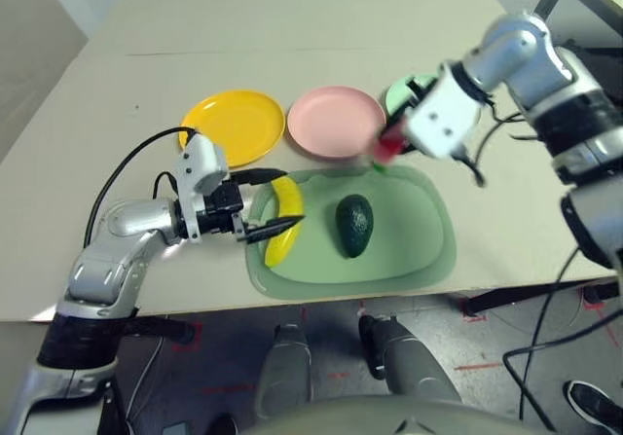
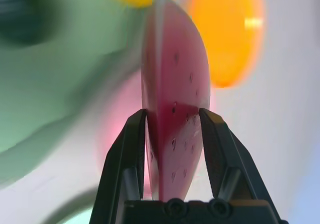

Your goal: Place the fruits into color-matched plates.

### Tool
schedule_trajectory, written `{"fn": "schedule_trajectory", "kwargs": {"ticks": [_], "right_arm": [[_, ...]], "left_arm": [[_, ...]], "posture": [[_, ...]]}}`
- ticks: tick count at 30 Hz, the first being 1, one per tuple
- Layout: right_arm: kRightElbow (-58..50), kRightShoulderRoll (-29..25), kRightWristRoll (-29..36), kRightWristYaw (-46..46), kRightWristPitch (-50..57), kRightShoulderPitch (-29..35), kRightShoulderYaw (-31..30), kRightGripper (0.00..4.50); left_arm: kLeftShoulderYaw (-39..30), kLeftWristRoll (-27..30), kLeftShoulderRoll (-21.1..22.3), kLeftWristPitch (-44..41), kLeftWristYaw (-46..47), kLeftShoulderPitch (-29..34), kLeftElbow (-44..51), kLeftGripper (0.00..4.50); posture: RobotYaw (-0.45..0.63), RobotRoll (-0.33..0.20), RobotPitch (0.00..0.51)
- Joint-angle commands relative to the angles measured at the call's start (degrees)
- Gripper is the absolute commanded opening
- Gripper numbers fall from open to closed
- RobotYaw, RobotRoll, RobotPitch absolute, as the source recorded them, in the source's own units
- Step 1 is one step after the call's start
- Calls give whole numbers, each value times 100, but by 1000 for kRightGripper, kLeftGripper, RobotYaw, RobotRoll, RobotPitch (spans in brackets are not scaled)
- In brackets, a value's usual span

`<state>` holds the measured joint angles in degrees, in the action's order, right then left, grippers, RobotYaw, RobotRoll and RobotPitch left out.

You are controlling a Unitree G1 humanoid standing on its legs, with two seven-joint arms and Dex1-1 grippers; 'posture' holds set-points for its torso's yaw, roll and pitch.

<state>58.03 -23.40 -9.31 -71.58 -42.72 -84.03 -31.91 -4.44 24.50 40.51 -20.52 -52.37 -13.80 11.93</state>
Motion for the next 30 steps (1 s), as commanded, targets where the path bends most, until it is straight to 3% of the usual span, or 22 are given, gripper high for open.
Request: {"fn": "schedule_trajectory", "kwargs": {"ticks": [1,7,18,26,27,30], "right_arm": [[707,326,-566,1121,5,-99,96,1666],[1467,835,-1424,2428,317,-126,-100,1666],[1863,953,-2347,2898,834,180,-211,1666],[1843,822,-2452,2861,702,152,-135,4281],[1839,803,-2462,2854,683,143,-132,4465],[1814,721,-2454,2746,597,106,-99,4465]], "left_arm": [[62,-196,-35,-207,322,-59,4,4500],[38,-228,-14,-299,455,-146,72,4500],[-112,-217,178,-243,417,-78,76,4500],[15,-270,128,-190,348,-197,22,4500],[35,-282,113,-180,339,-228,-3,4500],[80,-308,80,-151,277,-320,-68,4500]], "posture": [[22,0,185],[42,0,187],[71,0,191],[52,0,187],[39,0,184],[29,0,180]]}}
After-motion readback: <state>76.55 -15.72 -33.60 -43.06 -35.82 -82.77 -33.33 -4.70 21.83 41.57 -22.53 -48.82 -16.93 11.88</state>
